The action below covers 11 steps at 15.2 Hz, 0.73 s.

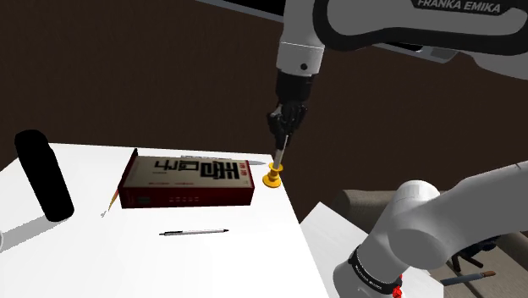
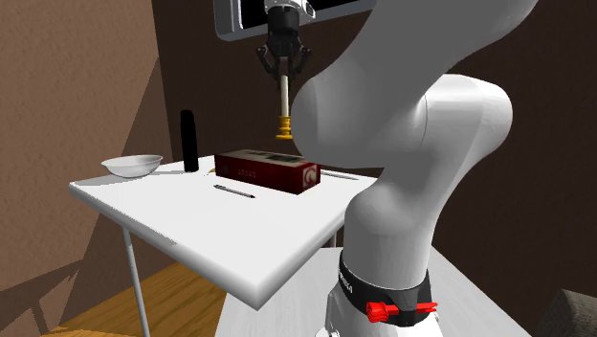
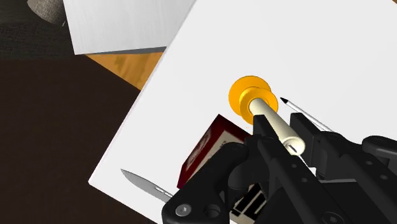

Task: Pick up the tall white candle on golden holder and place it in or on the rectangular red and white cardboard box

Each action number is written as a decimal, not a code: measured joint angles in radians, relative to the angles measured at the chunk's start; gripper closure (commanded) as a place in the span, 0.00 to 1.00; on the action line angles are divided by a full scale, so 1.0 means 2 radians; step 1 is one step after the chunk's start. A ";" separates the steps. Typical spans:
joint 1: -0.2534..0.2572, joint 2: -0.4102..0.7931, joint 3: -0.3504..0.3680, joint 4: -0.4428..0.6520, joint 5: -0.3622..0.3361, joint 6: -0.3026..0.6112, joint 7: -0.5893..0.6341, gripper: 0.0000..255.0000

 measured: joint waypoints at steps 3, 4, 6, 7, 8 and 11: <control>-0.006 0.061 0.008 0.056 -0.007 0.005 0.008 1.00; -0.007 0.081 0.011 0.076 -0.009 0.005 0.012 1.00; -0.009 0.114 0.015 0.109 -0.015 0.004 0.017 1.00; -0.010 0.140 0.019 0.136 -0.019 0.004 0.022 1.00; -0.011 0.158 0.021 0.156 -0.023 0.002 0.024 1.00; -0.011 0.222 0.029 0.232 -0.036 -0.012 0.038 1.00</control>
